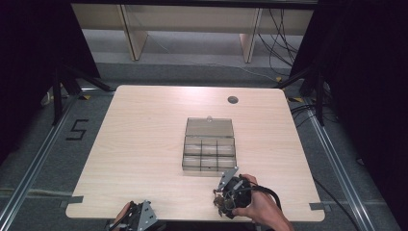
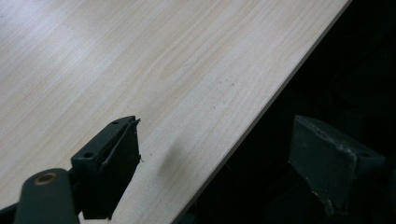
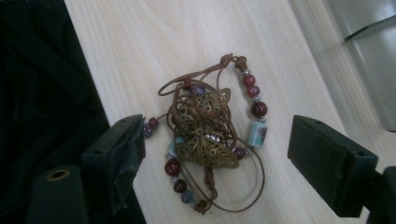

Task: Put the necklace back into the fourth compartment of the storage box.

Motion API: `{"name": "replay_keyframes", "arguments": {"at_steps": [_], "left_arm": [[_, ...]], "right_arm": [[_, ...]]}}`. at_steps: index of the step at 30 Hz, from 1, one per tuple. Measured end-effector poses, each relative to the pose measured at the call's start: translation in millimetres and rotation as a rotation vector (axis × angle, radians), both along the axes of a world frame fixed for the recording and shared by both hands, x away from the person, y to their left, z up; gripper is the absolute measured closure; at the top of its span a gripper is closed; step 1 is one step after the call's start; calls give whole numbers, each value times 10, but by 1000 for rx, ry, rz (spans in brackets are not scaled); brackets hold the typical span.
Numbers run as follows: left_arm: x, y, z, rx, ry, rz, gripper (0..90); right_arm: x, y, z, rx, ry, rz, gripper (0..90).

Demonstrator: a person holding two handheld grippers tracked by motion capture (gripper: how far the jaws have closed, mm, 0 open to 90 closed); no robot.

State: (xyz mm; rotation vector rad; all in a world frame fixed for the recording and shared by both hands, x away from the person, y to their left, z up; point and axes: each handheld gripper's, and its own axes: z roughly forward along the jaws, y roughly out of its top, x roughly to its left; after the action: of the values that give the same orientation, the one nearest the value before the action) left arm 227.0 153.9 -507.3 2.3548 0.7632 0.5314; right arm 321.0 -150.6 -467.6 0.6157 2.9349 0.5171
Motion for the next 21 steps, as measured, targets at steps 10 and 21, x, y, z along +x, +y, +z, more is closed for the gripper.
{"name": "replay_keyframes", "arguments": {"at_steps": [10, 21], "left_arm": [[4, -1, 0, 4, 3, 0, 157], [-14, -7, 3, 4, -12, 0, 157]], "right_arm": [[84, 97, -129, -86, 48, 17, 268], [128, 118, -114, -89, 66, 16, 532]]}}
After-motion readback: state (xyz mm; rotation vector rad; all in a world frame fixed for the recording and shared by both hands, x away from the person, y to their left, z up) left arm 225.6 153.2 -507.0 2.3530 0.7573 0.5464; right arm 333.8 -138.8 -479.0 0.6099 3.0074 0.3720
